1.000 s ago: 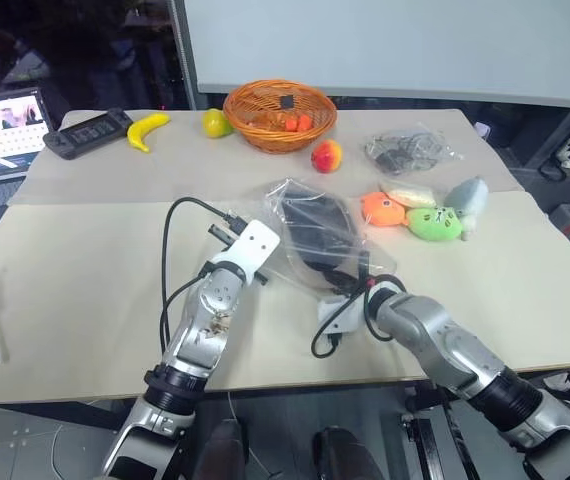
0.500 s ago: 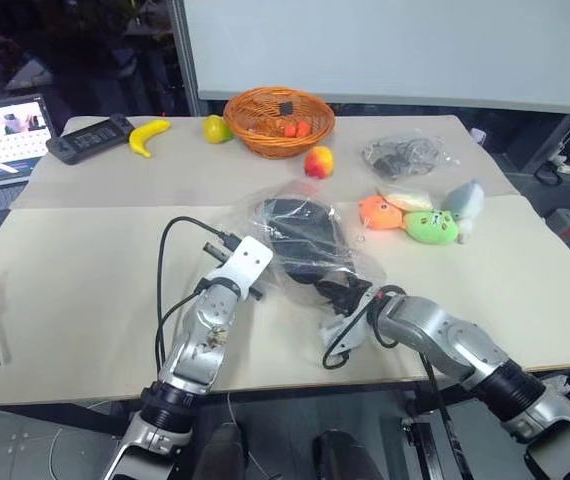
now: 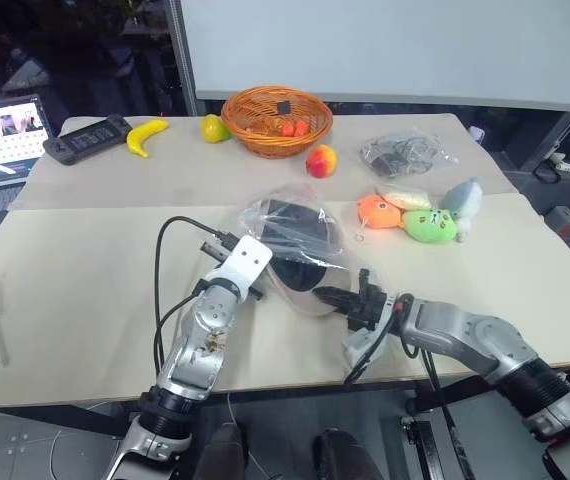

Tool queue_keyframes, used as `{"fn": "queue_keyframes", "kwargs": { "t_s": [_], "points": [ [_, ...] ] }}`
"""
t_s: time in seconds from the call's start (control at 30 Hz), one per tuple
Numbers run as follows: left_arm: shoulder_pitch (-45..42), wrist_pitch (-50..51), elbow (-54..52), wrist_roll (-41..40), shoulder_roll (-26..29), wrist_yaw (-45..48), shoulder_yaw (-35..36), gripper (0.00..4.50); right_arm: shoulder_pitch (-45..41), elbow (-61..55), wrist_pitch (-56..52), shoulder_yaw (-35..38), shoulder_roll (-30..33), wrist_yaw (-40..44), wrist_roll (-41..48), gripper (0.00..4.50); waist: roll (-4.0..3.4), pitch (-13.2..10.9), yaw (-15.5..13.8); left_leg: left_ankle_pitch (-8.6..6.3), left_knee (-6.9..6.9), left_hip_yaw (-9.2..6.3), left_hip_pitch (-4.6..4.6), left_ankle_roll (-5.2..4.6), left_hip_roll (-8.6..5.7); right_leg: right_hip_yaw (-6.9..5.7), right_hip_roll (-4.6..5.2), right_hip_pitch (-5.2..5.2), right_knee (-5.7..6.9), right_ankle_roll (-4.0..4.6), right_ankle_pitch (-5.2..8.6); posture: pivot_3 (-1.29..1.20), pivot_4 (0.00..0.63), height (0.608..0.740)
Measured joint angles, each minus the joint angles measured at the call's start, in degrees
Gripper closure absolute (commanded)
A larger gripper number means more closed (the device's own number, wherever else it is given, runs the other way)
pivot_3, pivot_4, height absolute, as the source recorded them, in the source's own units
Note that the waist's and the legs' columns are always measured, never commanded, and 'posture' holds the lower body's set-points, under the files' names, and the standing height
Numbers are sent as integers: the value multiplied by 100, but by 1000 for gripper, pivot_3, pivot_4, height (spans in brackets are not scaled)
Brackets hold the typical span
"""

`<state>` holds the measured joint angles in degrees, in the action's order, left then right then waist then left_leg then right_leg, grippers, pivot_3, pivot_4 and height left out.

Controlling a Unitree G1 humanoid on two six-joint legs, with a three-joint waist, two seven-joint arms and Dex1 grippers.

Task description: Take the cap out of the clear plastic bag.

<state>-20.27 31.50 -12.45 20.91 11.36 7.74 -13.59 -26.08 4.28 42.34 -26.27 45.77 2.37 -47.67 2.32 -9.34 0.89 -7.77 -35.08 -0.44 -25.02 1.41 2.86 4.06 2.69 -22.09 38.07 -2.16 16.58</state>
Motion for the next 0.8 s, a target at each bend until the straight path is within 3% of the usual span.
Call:
{"fn": "queue_keyframes", "kwargs": {
  "t_s": [0.1, 0.27, 0.43, 0.6, 0.7, 0.8],
  "points": [
    [-21, -10, -57, -3, 1, 0, 0, 4500, 37, 1, 99, 87, 40, 185, 395, 4466, 0, 0, -2, 0, 0, 0, 0, 0, 0, 0, 0, 1, 0, 0, 0, 0, 150, 740],
    [-40, -23, -25, -51, 0, 18, -33, 4500, 69, -393, -279, 60, 370, 1833, 2499, 4466, 0, -1, 1, 0, 0, -1, 0, -1, 1, 0, -1, 3, 0, 0, 0, 0, 150, 740],
    [-39, -59, -28, -134, -21, 105, -283, 4500, 389, -2246, -3336, 298, 1295, 4063, 6253, 4466, -3, -2, -22, -1, -8, -6, -4, -2, 1, -4, 3, 11, 1, 0, 0, 0, 150, 740],
    [-171, -188, -315, -204, -53, 106, -353, 4500, -276, -2638, -6271, 1343, 1746, 4817, 9898, 4466, -9, -7, -1, -1, -14, -12, 1, -3, 8, -9, -3, 20, 1, 4, -2, 0, 150, 740],
    [-310, -256, -459, -202, -52, 56, -349, 4500, -458, -2454, -7095, 1855, 1592, 4919, 10808, 4466, -11, -6, -9, -3, -13, -10, -1, -6, 6, -7, -3, 19, -5, 4, -1, 0, 150, 740],
    [-208, -221, -337, -167, 11, -37, -268, 4500, -509, -2353, -7415, 2011, 1183, 4968, 10909, 4466, -11, -6, 14, -5, -12, -7, -8, -10, 6, 0, -7, 3, -2, 2, -1, 0, 150, 740]
  ]
}}
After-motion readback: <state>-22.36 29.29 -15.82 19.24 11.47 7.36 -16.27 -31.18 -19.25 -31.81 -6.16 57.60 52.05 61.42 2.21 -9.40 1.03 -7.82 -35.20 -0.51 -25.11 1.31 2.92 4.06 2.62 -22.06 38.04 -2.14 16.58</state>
